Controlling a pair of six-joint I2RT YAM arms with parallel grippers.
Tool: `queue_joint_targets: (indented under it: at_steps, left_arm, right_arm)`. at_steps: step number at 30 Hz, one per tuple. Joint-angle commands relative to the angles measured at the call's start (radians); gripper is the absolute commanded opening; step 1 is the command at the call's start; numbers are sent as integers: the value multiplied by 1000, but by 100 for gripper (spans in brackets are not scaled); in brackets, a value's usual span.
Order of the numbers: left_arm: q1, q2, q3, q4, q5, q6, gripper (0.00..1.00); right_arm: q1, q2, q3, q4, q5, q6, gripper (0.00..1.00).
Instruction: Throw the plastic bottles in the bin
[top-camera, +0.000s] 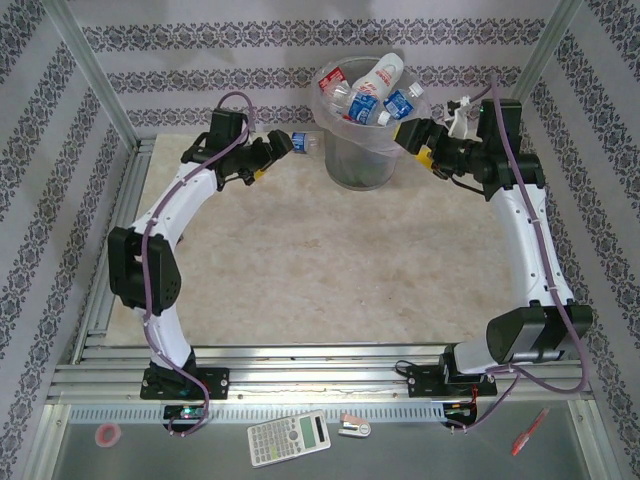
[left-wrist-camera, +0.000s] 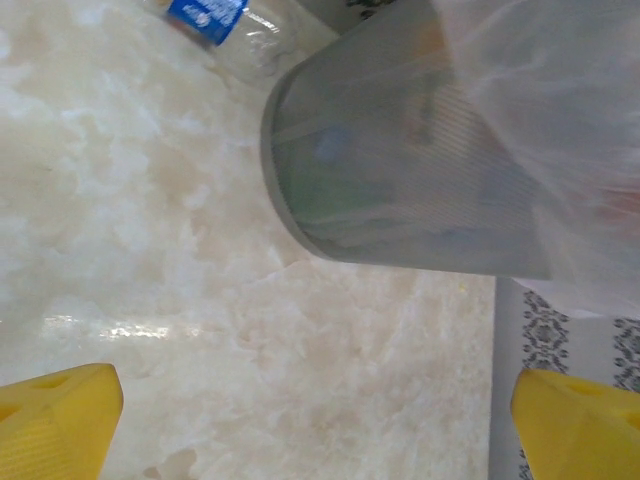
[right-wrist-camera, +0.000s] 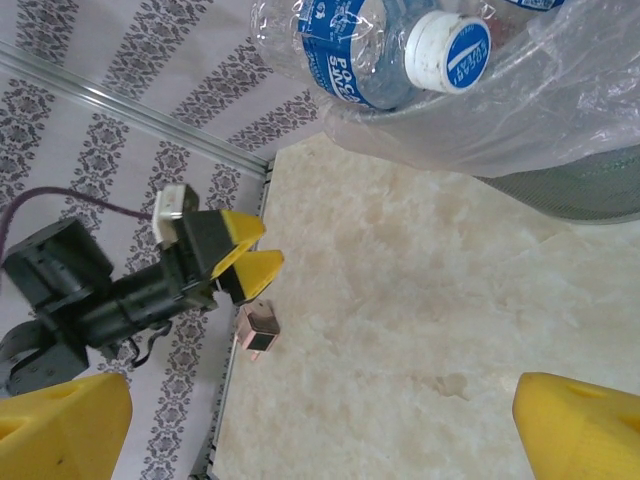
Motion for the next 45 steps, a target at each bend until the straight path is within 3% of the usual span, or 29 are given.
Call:
queue_joint_targets:
  at_steps: [1,11,18,26,33,42,44,45]
  left_arm:
    - [-7,32,74,11,-40,-13,100]
    - [4,212,231,-27,-120,-15,100]
    - [6,404,484,-126,-174,10,100]
    - [12,598,699,-119,-179,-25,100]
    - [15,729,751,132,-120,-173,100]
    - [9,864,844,250,-144,-308,100]
    - [9,875,845,312,-139,-333,94]
    - [7,878,847,341,-137,-343,85]
  right_arm:
    - [11,-22,-23,-11,-9,-14,98]
    - [11,-69,-58,-29,-9,-21,98]
    - [1,-116,-97,-45,-8,-23,98]
    - [-2,-136,-127,-41,-20,-17,98]
    - [-4,-133,-145,-45,-38,-32,98]
    - [-22,-75,-128,-51,-88,-61,98]
    - [-26,-59,-122,-51,-99,-66,98]
    - [-27,-51,-119,-51,-102,-67,98]
